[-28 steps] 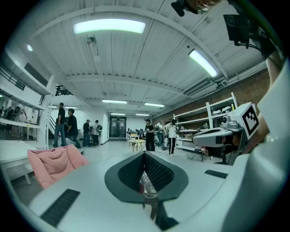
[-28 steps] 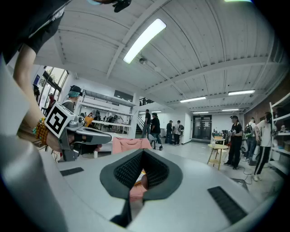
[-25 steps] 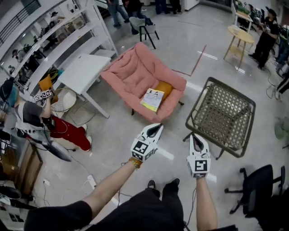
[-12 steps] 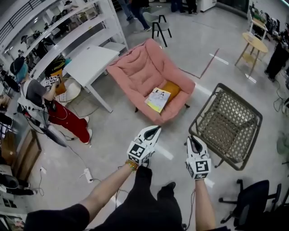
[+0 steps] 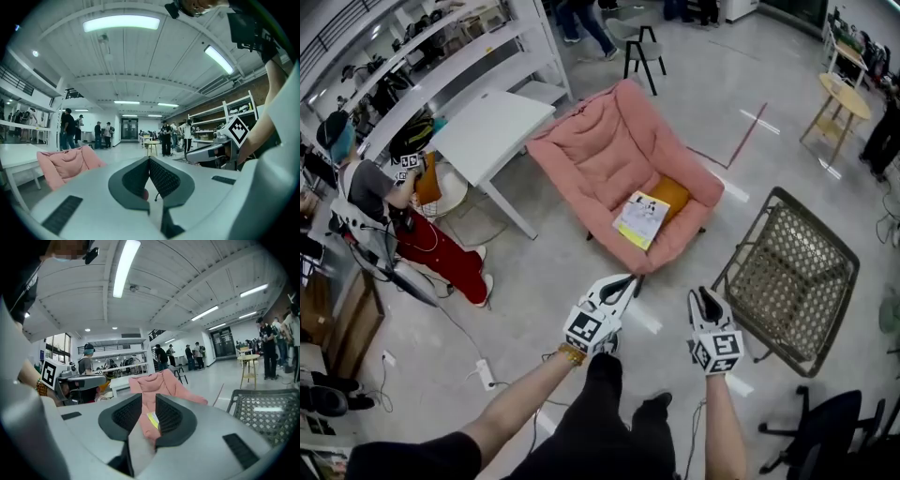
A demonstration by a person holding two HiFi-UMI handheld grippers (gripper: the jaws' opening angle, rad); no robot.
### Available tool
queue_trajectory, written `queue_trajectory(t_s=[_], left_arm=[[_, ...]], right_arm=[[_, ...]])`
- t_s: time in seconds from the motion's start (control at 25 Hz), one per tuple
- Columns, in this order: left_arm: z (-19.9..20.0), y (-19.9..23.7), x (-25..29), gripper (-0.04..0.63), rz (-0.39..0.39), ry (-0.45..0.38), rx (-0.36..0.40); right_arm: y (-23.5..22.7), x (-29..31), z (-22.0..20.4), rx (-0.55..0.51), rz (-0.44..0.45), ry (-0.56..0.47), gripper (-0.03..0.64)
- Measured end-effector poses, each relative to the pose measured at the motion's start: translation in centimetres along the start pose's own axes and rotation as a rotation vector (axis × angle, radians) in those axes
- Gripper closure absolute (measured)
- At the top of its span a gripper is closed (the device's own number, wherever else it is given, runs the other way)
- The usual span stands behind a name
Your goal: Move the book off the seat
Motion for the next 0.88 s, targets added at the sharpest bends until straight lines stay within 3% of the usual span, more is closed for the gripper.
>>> queue_trajectory(t_s=[0.48,0.88], left_arm=[[-4.6,6.6,3.9,0.595,0.009,0.058,-0.016],[-9.0,8.4,4.0,0.595,-0.026,0.063,0.016]], right_arm=[[-2.1,10.6,-2.1,0.102,0.037,0.059,0.505],[-5.0,17.1,-7.8,0.260,0.047,0.116,0.489]])
Point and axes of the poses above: the fingertips, and each gripper's own axes: x forward along the fingers, y to its left, z out of its top, the point moved 7 cm from there along -x, backward along the fingers, and after that the axes turned 5 degrees about x, right-handed, at the moved point
